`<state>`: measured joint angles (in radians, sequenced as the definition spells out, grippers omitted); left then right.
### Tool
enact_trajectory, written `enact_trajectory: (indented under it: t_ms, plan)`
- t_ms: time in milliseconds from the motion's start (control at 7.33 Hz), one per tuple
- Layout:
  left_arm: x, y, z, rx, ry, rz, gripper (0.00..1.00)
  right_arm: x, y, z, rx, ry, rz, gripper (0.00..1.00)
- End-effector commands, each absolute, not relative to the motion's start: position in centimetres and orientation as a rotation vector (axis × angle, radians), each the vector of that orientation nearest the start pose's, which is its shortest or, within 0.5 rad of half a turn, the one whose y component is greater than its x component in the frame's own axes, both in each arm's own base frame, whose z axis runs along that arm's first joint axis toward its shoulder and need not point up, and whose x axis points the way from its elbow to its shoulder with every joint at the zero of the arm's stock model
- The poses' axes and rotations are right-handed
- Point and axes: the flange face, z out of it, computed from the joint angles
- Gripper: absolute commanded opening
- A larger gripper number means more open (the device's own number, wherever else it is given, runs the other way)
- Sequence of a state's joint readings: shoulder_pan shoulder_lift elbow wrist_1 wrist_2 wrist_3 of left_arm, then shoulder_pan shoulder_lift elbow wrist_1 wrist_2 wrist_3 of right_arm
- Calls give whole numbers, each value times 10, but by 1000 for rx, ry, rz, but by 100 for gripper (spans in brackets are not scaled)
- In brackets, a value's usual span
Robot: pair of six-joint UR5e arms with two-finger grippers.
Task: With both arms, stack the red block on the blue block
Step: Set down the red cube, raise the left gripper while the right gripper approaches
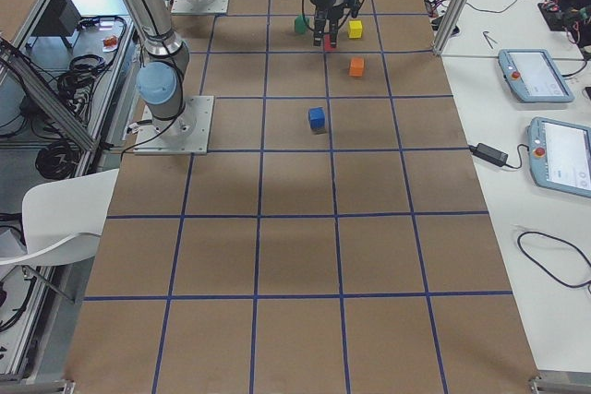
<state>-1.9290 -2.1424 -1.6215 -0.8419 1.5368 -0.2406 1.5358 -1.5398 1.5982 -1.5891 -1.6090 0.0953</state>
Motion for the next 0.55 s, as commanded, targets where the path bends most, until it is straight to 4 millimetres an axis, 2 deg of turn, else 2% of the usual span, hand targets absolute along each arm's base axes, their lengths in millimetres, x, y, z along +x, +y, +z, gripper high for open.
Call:
enact_trajectory:
  t_ms: [0, 136, 273, 409]
  plan:
    - [-360, -562, 194, 193, 3190, -106, 100, 114, -508, 454, 218, 3164, 83, 100]
    - [-360, -560, 196, 192, 3201, -105, 100, 113, -514, 443, 217, 3171, 119, 100]
    - [-357, -565, 222, 147, 3223, -166, 100, 113, -529, 413, 213, 3163, 216, 100]
    - [-350, -566, 231, 131, 3220, -179, 100, 113, -533, 407, 213, 3162, 227, 100]
